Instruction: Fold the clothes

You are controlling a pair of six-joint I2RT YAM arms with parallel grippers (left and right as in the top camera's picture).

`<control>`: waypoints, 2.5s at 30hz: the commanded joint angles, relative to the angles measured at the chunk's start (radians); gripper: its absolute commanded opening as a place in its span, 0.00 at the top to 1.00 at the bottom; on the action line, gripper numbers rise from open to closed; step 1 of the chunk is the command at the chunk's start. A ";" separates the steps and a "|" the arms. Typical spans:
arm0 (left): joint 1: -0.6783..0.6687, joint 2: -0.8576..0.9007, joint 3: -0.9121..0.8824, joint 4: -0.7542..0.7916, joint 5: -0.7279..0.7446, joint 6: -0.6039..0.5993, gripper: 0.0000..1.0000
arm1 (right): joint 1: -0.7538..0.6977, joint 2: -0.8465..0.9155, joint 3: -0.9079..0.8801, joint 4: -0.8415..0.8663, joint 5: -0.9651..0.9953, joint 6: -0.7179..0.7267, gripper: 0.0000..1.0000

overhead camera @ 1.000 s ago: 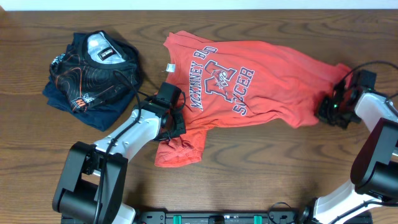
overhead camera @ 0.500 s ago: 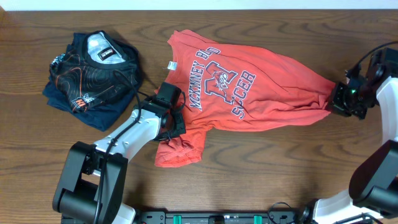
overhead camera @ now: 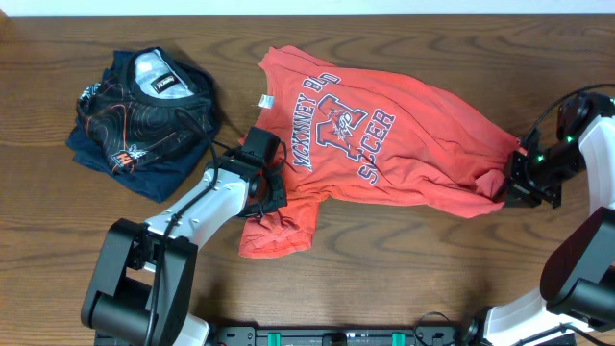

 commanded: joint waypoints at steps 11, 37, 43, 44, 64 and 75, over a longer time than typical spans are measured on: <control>0.004 0.006 -0.008 0.002 -0.011 -0.001 0.93 | -0.005 0.015 0.000 0.466 0.002 0.190 0.66; 0.004 0.006 -0.008 0.002 -0.011 -0.001 0.93 | -0.066 -0.036 0.000 0.252 0.147 0.214 0.73; 0.004 0.006 -0.008 0.002 -0.011 -0.001 0.93 | 0.014 -0.034 -0.092 0.245 0.146 0.192 0.73; 0.004 0.006 -0.008 0.002 -0.011 -0.001 0.93 | 0.029 -0.034 -0.115 0.255 0.146 0.192 0.73; 0.004 0.006 -0.008 0.002 -0.011 -0.001 0.92 | 0.261 -0.034 -0.385 0.597 0.210 0.176 0.32; 0.004 0.006 -0.008 0.000 -0.011 0.000 0.92 | 0.282 -0.035 -0.413 0.332 0.031 0.145 0.99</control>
